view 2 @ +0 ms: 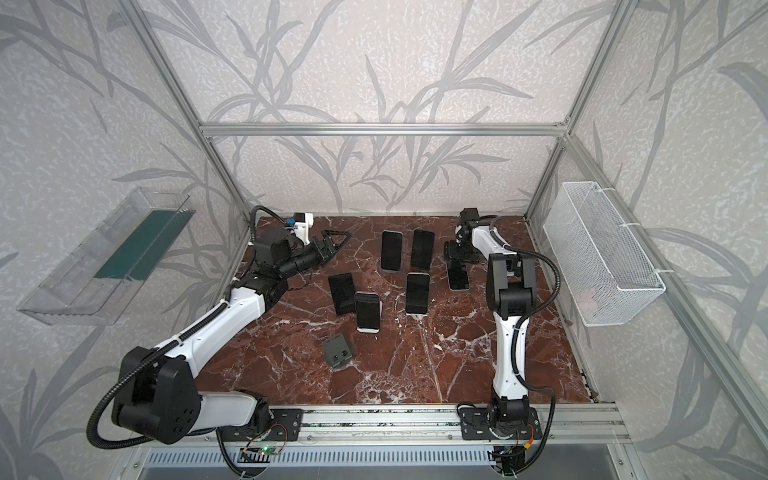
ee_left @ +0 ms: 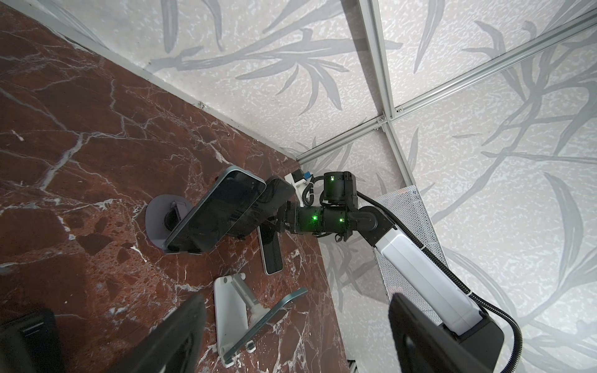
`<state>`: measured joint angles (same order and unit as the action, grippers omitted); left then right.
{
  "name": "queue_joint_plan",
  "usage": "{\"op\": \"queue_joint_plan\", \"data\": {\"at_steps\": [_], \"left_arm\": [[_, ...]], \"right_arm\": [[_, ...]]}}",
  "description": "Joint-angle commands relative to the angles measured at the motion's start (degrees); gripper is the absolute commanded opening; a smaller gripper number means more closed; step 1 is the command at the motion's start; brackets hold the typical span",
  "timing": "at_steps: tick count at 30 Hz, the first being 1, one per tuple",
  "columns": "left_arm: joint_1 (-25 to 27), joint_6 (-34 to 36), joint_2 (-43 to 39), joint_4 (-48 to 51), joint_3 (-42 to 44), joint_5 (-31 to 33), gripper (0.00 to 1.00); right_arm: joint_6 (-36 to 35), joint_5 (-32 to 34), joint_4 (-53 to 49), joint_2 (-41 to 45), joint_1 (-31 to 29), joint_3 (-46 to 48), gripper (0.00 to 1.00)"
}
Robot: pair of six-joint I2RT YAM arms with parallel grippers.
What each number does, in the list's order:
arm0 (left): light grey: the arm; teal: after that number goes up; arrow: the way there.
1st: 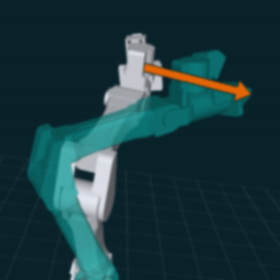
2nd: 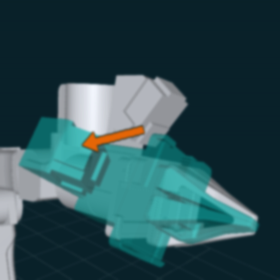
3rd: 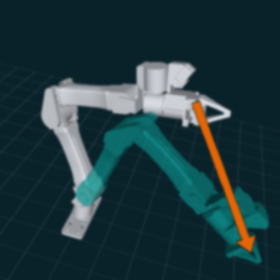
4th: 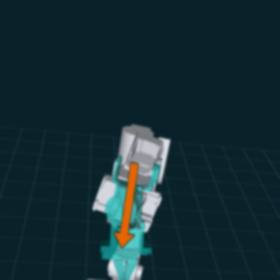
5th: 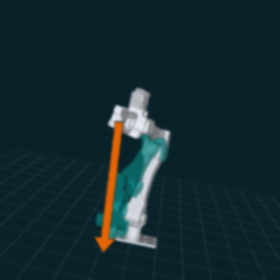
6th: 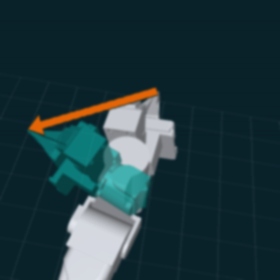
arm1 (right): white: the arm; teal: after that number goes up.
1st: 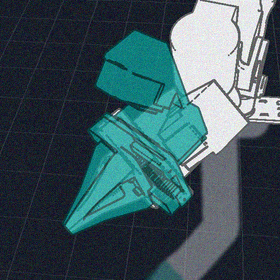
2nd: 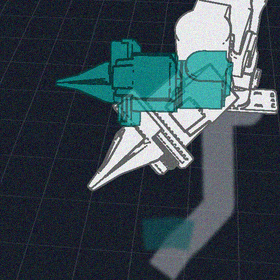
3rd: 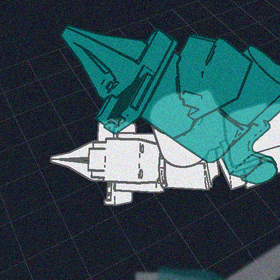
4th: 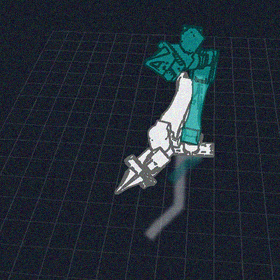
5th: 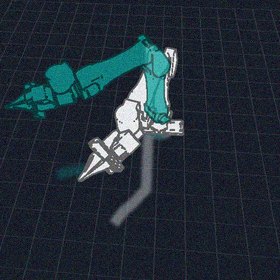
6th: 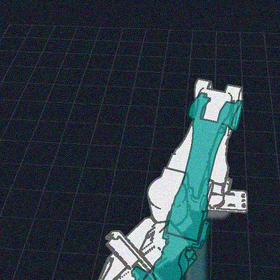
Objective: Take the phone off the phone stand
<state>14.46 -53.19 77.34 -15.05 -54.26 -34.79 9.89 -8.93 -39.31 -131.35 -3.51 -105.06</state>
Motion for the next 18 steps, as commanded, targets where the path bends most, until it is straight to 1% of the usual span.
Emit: {"op": "queue_joint_plan", "data": {"at_steps": [1,3,5,7,9,12,15,18], "left_arm": [[-0.65,0.50,-2.15,-0.14,0.35,0.42,0.89],[-0.64,2.42,-3.38,2.37,0.21,2.67,0.89],[-0.04,5.67,-5.08,6.49,-0.28,7.04,0.89],[2.02,10.55,-8.02,15.77,-1.71,17.19,0.90],[4.11,11.67,-11.36,24.30,-2.53,26.94,0.91],[8.07,10.06,-18.53,34.55,-0.90,40.54,0.90],[13.92,6.11,-25.13,43.93,1.70,48.60,0.91],[20.06,1.29,-29.52,53.67,3.03,54.63,0.91]], "right_arm": [[1.40,-0.49,-4.02,2.39,-0.27,-1.07,0.84],[1.58,-0.22,-4.05,4.25,-0.27,-1.38,0.85],[1.72,0.04,-4.14,6.18,-0.27,-1.38,0.86],[1.87,0.29,-4.13,9.13,-0.27,-0.76,0.87],[1.97,1.09,-2.85,12.80,-0.27,1.23,0.88],[2.77,2.30,0.22,18.87,-0.18,5.95,0.89],[4.52,2.35,4.07,25.36,-0.19,12.11,0.91],[6.40,2.31,9.10,32.15,-0.18,20.19,0.91]]}}
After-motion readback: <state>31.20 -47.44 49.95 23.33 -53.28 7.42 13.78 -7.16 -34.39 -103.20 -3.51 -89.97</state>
